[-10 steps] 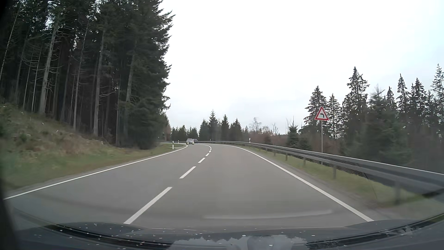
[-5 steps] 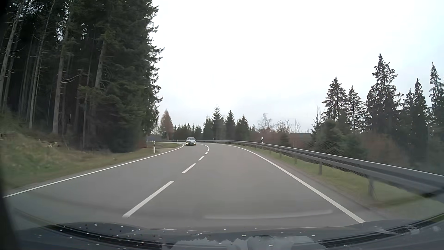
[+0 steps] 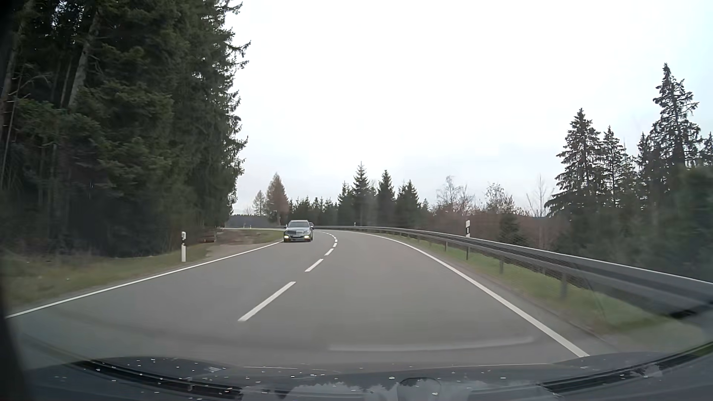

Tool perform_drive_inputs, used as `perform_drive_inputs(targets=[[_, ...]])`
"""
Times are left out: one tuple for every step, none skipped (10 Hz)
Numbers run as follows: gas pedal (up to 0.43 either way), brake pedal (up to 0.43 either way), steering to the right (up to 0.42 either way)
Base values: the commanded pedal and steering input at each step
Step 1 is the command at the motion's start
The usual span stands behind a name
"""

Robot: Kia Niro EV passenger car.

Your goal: Follow the waypoints while adhering to traffic rules and regulations

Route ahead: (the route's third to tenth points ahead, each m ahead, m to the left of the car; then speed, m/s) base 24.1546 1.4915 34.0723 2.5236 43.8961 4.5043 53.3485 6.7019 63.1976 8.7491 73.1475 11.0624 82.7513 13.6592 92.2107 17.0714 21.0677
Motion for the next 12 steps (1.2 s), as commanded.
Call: perform_drive_inputs(targets=[[0.067,0.000,-0.022],[0.079,0.000,-0.022],[0.110,0.000,-0.022],[0.138,0.000,-0.022],[0.150,0.000,-0.023],[0.157,0.000,-0.022],[0.157,0.000,-0.022],[0.157,0.000,-0.021],[0.157,0.000,-0.019],[0.157,0.000,-0.018],[0.157,0.000,-0.018],[0.157,0.000,-0.017]])
